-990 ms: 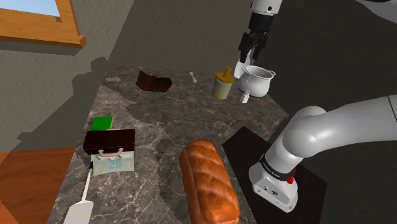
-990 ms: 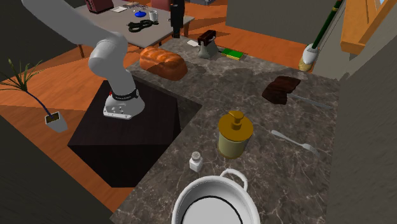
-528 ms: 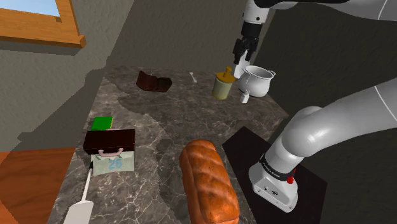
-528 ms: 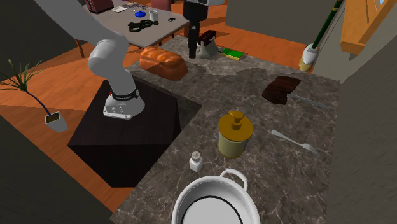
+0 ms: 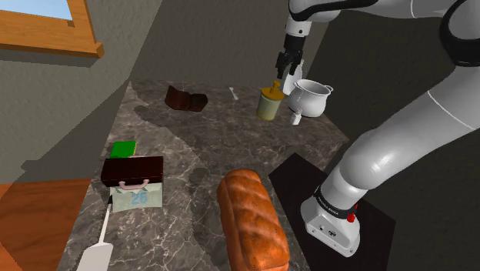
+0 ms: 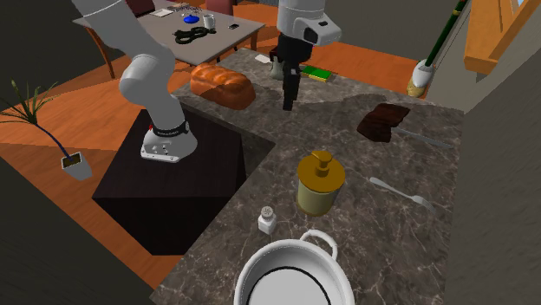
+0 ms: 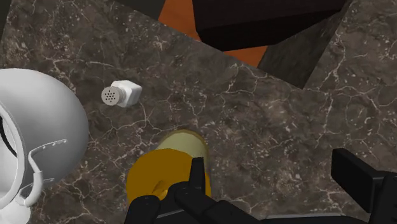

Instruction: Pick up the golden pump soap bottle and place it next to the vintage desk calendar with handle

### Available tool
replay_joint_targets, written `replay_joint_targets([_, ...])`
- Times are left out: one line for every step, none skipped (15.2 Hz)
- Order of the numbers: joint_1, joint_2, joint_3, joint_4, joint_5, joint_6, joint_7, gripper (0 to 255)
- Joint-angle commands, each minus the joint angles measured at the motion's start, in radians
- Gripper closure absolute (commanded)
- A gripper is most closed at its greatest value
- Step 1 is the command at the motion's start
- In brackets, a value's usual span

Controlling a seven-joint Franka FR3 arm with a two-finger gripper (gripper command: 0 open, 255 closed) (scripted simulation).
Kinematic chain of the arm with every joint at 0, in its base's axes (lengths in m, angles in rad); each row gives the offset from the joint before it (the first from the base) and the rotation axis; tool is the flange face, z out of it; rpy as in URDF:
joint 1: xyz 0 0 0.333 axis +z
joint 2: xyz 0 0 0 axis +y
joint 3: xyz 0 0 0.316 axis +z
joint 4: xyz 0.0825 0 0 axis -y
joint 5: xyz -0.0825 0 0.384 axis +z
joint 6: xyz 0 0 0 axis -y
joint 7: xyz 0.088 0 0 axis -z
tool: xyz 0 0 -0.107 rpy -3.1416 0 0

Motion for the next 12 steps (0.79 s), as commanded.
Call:
replay_joint_targets([-0.004,0.074,-0.024,0.041,0.01,0.033,-0.037,0])
replay_joint_targets([-0.007,0.11,-0.036,0.064,0.017,0.046,-0.057,0])
replay_joint_targets([-0.011,0.148,-0.047,0.089,0.026,0.057,-0.077,0])
replay_joint_targets([-0.015,0.185,-0.057,0.114,0.036,0.068,-0.097,0])
replay_joint_targets([-0.02,0.224,-0.066,0.142,0.046,0.077,-0.117,0])
replay_joint_targets([-0.026,0.263,-0.074,0.17,0.058,0.086,-0.137,0])
replay_joint_targets([-0.032,0.302,-0.082,0.201,0.071,0.093,-0.157,0])
replay_joint_targets([-0.04,0.342,-0.088,0.232,0.085,0.099,-0.177,0])
replay_joint_targets([-0.048,0.382,-0.093,0.265,0.099,0.103,-0.197,0])
replay_joint_targets([-0.058,0.423,-0.097,0.3,0.113,0.106,-0.217,0])
replay_joint_targets([-0.068,0.464,-0.101,0.337,0.128,0.108,-0.236,0])
replay_joint_targets([-0.08,0.505,-0.102,0.376,0.143,0.108,-0.254,0])
